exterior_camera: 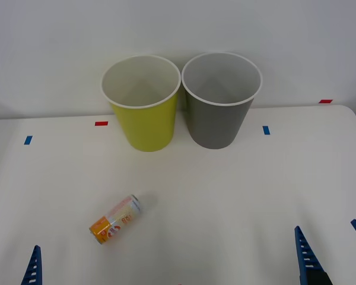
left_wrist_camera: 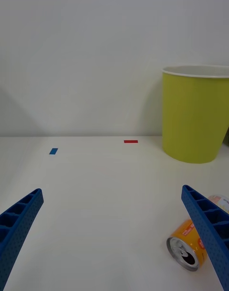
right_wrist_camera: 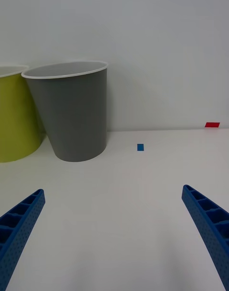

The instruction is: Put cans in the gray bin and PET bottles in the light green bin.

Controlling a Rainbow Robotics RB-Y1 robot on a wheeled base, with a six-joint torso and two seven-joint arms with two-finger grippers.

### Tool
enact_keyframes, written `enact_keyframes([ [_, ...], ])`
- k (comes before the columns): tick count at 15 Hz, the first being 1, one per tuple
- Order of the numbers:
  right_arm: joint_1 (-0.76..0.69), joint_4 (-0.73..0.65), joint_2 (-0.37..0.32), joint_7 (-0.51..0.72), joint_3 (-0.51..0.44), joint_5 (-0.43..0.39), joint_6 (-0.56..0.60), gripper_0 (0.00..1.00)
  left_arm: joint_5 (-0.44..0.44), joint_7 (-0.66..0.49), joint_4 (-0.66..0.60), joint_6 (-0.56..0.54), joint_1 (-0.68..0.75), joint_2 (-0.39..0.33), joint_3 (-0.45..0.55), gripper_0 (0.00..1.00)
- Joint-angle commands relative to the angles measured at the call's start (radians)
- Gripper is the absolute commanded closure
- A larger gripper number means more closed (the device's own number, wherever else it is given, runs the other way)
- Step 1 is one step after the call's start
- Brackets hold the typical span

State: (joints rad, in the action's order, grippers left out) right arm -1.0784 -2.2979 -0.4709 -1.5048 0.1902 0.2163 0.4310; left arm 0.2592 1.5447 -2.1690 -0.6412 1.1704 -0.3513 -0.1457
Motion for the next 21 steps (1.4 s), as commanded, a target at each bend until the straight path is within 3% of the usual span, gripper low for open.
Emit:
enact_keyframes([
  [1, 0.0, 0.0, 0.0, 0.0, 0.0, 0.0, 0.0, 0.0, 0.0, 0.0, 0.0, 0.0, 0.0, 0.0, 0.0, 0.0],
  [21, 0.0, 0.0, 0.0, 0.0, 0.0, 0.0, 0.0, 0.0, 0.0, 0.0, 0.0, 0.0, 0.0, 0.0, 0.0, 0.0],
])
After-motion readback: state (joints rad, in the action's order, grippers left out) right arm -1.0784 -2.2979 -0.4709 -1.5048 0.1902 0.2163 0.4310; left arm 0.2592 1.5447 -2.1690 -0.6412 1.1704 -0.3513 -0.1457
